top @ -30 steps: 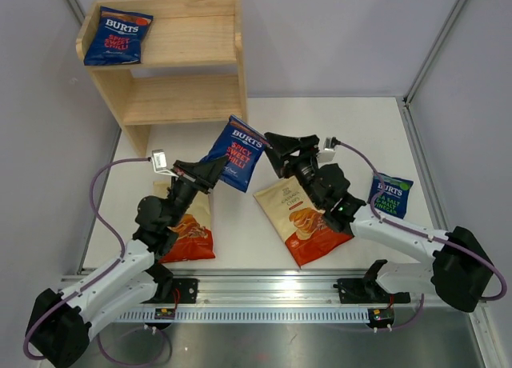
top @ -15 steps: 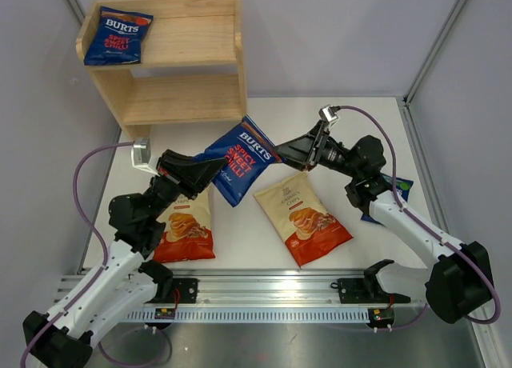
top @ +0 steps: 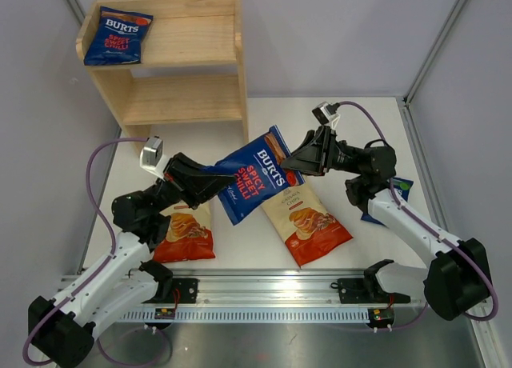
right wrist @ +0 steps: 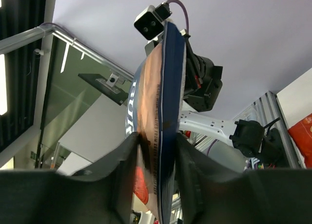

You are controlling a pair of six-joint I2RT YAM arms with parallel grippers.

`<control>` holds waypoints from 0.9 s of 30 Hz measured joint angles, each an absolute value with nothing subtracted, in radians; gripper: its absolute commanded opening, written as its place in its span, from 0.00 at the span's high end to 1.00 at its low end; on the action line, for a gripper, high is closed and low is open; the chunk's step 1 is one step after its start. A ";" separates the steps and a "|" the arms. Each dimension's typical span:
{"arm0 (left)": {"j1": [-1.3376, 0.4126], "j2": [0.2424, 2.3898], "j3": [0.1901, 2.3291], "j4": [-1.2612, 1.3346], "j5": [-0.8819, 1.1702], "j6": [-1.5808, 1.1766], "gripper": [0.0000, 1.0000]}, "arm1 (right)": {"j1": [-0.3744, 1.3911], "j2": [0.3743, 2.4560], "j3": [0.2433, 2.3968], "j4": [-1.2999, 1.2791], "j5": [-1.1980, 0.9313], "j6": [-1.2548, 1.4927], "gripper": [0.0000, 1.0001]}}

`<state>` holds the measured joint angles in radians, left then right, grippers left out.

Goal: Place and organize the chips bags onto the shelf

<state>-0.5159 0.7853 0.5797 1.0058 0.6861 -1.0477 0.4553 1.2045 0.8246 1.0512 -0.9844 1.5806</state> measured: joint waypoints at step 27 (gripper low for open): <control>-0.537 0.850 0.579 0.882 0.603 -1.047 0.74 | 0.451 1.010 1.026 0.287 -0.820 0.812 0.99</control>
<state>-0.5373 0.8505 0.5793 0.8822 0.6033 -1.0473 0.4515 1.0096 1.0260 0.2867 -0.8196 0.8120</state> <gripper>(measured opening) 0.404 0.053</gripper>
